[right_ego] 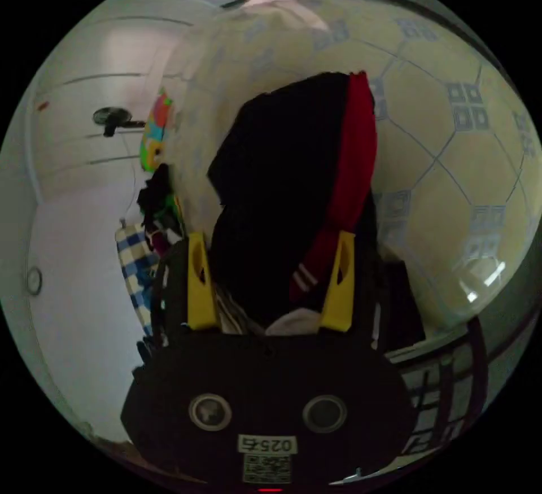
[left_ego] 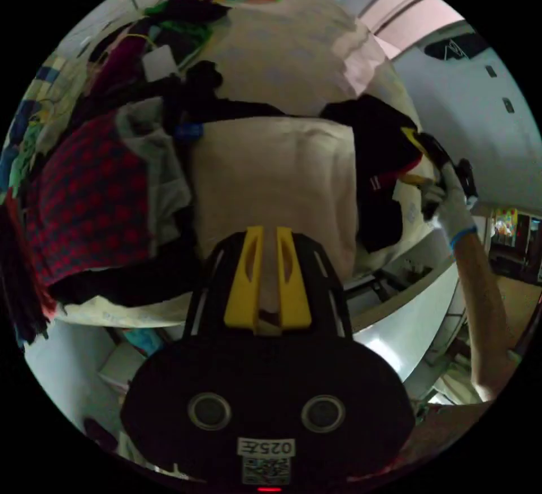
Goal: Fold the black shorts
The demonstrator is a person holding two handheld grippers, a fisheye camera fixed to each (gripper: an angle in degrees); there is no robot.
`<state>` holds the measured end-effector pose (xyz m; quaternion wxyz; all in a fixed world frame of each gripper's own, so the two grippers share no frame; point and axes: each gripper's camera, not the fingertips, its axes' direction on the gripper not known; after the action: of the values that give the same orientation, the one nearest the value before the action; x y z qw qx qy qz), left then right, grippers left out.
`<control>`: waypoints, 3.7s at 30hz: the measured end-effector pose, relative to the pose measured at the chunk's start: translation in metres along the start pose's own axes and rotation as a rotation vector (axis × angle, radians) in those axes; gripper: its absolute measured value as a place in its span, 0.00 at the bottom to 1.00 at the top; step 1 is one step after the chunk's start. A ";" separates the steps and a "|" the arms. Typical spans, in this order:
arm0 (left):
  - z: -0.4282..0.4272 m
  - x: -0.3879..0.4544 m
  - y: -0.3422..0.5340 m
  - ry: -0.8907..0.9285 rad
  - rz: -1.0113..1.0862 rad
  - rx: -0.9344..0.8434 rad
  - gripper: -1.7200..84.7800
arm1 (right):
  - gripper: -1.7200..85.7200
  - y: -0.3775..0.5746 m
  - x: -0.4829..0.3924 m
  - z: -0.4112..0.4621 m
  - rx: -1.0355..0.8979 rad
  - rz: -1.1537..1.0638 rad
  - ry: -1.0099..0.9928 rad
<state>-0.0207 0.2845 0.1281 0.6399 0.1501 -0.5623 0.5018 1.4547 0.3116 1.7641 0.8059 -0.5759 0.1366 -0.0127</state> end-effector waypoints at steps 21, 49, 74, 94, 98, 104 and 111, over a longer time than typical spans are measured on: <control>0.122 -0.022 -0.021 -0.004 0.048 -0.188 0.01 | 0.05 0.085 -0.087 -0.181 0.019 -0.292 -1.873; 0.057 0.070 0.431 1.766 1.024 -0.872 0.05 | 0.06 0.735 -0.115 -0.430 1.055 -0.846 -1.394; 0.561 0.027 0.710 0.766 0.594 -1.019 0.00 | 0.08 0.639 -0.314 -0.246 0.269 -0.599 0.713; 0.603 0.286 0.871 0.111 1.766 -0.372 0.12 | 0.19 0.724 -0.365 -0.224 0.325 0.078 0.463; 0.700 0.296 0.900 -0.396 1.867 -0.306 0.08 | 0.18 0.785 -0.336 -0.260 0.485 0.383 0.321; 0.619 0.265 0.845 -0.007 1.718 -0.167 0.01 | 0.18 0.871 -0.301 -0.285 0.519 0.752 0.420; 0.516 0.150 0.615 0.344 1.079 -0.046 0.01 | 0.18 0.966 -0.253 -0.319 0.791 1.059 -0.110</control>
<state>-0.8334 0.2433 0.1964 0.3781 -0.2565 -0.4577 0.7628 1.0045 0.3867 0.8205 0.8599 -0.0914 0.3449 0.3651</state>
